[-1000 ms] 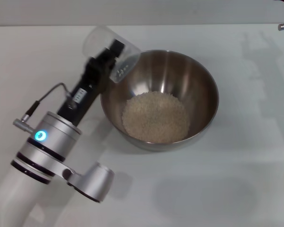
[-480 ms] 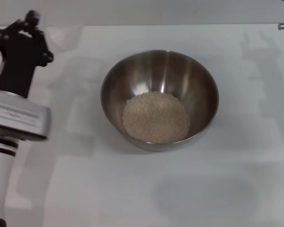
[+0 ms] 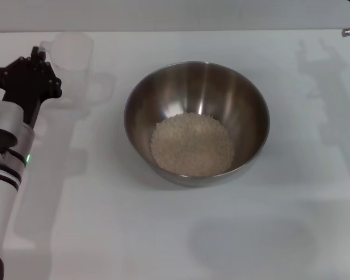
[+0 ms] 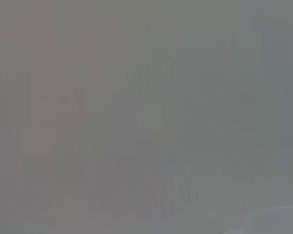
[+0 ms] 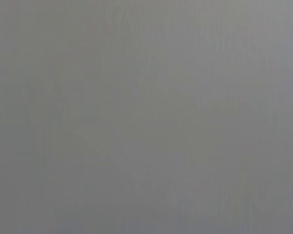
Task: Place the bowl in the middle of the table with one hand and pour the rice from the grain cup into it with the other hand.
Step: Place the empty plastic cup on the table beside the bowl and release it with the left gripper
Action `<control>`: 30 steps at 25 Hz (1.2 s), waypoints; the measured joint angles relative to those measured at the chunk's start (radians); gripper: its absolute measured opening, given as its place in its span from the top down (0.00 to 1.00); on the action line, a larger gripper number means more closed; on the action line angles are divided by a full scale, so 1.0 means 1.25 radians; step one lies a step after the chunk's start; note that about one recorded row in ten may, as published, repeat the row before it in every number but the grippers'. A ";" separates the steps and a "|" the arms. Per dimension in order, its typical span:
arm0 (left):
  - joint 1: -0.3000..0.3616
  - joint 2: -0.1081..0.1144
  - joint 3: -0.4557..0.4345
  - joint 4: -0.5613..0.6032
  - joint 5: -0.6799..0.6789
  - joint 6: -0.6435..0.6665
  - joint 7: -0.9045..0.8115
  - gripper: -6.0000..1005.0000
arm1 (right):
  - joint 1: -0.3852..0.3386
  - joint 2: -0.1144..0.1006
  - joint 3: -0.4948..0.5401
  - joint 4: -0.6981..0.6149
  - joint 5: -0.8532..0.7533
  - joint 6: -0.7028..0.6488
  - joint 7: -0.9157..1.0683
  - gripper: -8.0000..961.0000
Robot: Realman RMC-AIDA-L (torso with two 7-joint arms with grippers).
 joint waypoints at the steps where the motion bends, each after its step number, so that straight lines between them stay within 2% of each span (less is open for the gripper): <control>1: -0.004 0.000 -0.001 0.009 0.000 -0.015 -0.045 0.92 | -0.001 0.000 0.000 0.000 0.000 0.000 0.001 0.54; 11: -0.031 -0.002 0.004 0.082 0.003 -0.078 -0.181 0.90 | -0.003 0.000 0.000 0.000 -0.001 0.000 0.001 0.54; 23: -0.030 -0.004 0.006 0.090 0.007 -0.111 -0.189 0.86 | -0.006 0.000 0.000 -0.002 -0.001 -0.001 0.002 0.54; 30: -0.031 -0.001 0.031 0.089 0.011 -0.129 -0.221 0.84 | -0.007 0.000 -0.002 -0.005 -0.001 -0.001 0.002 0.54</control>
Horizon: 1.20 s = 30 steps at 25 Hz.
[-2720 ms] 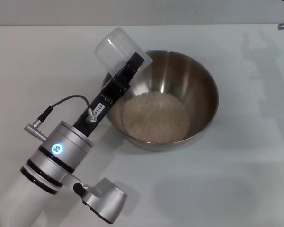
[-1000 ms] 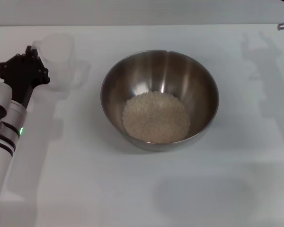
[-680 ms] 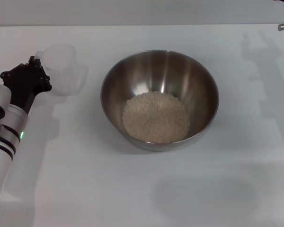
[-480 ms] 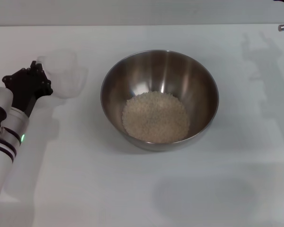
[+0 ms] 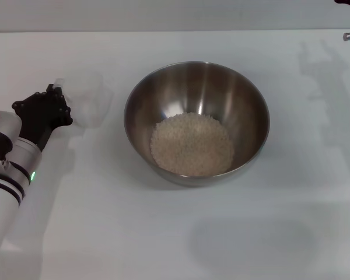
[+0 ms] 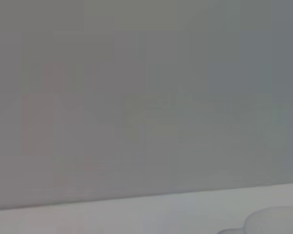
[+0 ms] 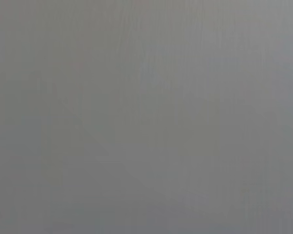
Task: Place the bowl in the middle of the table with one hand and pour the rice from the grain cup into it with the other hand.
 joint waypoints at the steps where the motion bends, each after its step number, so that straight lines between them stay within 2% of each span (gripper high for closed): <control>1: 0.001 0.001 0.005 0.001 0.002 0.002 -0.016 0.84 | 0.000 0.000 -0.001 0.000 0.000 0.000 0.000 0.54; 7: 0.020 0.001 0.020 -0.004 0.003 0.049 -0.025 0.82 | -0.001 0.000 -0.003 -0.003 0.000 0.000 0.000 0.54; 10: 0.035 0.002 0.027 -0.010 0.003 0.074 -0.025 0.68 | -0.001 0.000 -0.003 -0.004 0.000 0.000 0.000 0.54; 12: 0.064 0.003 0.034 -0.025 0.004 0.103 -0.024 0.59 | -0.001 0.000 -0.003 -0.004 0.000 0.000 0.000 0.54; 13: 0.089 0.004 0.037 -0.036 0.012 0.124 -0.024 0.57 | -0.001 0.000 -0.002 -0.004 0.000 0.000 0.000 0.54; 15: 0.106 0.004 0.037 -0.041 0.022 0.133 -0.024 0.53 | -0.001 0.000 -0.001 -0.004 0.000 0.000 -0.001 0.54; 18: 0.111 0.005 0.037 -0.041 0.029 0.135 -0.024 0.47 | -0.001 0.000 -0.001 -0.004 0.000 0.000 -0.001 0.54; 30: 0.093 0.005 0.048 -0.035 0.031 0.127 -0.024 0.48 | -0.004 0.000 -0.003 0.000 0.000 0.000 -0.001 0.54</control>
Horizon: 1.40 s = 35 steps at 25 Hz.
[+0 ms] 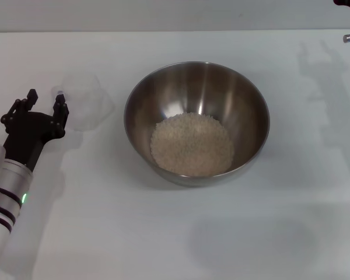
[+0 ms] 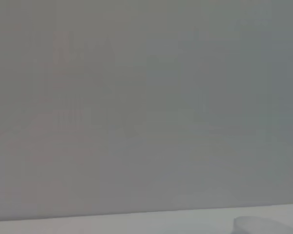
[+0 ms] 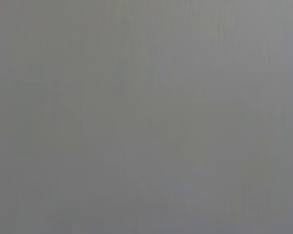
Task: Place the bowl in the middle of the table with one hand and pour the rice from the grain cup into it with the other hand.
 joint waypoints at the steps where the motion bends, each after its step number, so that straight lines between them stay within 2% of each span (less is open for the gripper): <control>1: -0.007 0.000 0.001 0.003 0.000 -0.004 0.000 0.48 | -0.003 0.000 -0.001 0.000 0.000 0.000 0.000 0.54; 10: -0.036 -0.001 0.011 0.019 0.000 -0.062 -0.010 0.48 | -0.008 0.000 -0.003 0.000 0.000 -0.011 0.000 0.54; 20: -0.013 0.001 0.024 0.017 0.000 -0.053 -0.041 0.47 | 0.005 0.000 0.001 -0.003 0.000 -0.012 0.000 0.54; 21: 0.018 0.002 0.044 -0.003 0.000 -0.014 -0.042 0.47 | 0.009 0.000 0.003 -0.003 0.000 -0.010 0.000 0.54; 25: 0.034 0.003 0.059 -0.016 0.000 0.008 -0.042 0.47 | 0.013 0.000 0.004 -0.003 0.000 -0.006 -0.001 0.54; 27: 0.050 0.004 0.076 -0.026 0.000 0.041 -0.042 0.47 | 0.014 0.000 0.004 -0.004 0.000 -0.005 -0.002 0.54; 29: 0.079 0.005 0.096 -0.029 0.003 0.125 -0.043 0.47 | 0.014 0.000 0.004 -0.004 0.000 -0.006 -0.002 0.54; 31: 0.079 0.005 0.096 -0.029 0.003 0.125 -0.043 0.47 | 0.008 0.001 0.004 -0.004 0.001 -0.010 0.000 0.54; 32: 0.096 0.000 0.114 0.003 0.026 0.273 -0.043 0.47 | 0.008 0.001 0.004 -0.004 0.001 -0.010 0.000 0.54; 33: 0.097 -0.002 0.116 0.014 0.031 0.320 -0.042 0.47 | 0.005 0.001 0.003 -0.005 0.002 -0.011 0.001 0.54; 35: 0.097 -0.002 0.116 0.014 0.031 0.320 -0.042 0.47 | 0.002 0.003 0.001 -0.009 0.003 -0.012 0.001 0.54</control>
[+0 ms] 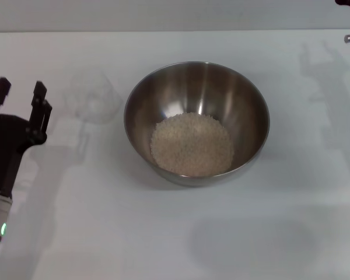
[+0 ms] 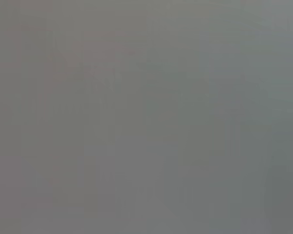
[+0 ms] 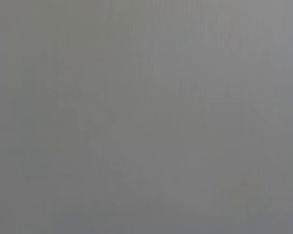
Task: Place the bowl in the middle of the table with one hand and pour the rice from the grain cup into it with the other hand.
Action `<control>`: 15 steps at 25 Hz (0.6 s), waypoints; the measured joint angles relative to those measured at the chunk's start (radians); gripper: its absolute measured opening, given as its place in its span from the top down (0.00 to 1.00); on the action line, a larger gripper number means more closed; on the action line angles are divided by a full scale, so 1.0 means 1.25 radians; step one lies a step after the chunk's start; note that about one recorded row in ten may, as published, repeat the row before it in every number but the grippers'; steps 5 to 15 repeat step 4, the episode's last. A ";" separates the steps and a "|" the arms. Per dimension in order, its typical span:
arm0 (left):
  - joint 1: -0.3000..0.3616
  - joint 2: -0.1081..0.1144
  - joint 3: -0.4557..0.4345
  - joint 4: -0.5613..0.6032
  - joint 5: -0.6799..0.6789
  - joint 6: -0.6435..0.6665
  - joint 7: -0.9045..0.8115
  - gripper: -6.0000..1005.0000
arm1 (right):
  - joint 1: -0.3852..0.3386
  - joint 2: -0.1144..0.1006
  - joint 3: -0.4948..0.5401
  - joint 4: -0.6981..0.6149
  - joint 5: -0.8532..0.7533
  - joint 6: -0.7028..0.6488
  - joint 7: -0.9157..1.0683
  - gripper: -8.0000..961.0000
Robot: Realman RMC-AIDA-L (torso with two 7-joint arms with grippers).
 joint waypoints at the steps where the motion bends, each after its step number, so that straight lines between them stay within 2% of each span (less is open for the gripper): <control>1: 0.000 0.000 0.000 0.000 0.000 0.000 0.000 0.47 | -0.003 0.001 -0.003 -0.007 0.000 0.000 0.000 0.54; 2: -0.002 -0.001 0.001 0.008 0.002 0.042 0.001 0.47 | -0.003 0.001 -0.003 -0.007 0.000 0.000 0.000 0.54; 4: -0.017 0.002 -0.019 0.012 -0.005 0.055 -0.003 0.47 | -0.006 0.002 -0.007 -0.011 0.000 0.002 0.001 0.54; 15: -0.017 0.002 -0.019 0.012 -0.005 0.055 -0.003 0.47 | -0.006 0.002 -0.007 -0.011 0.000 0.002 0.001 0.54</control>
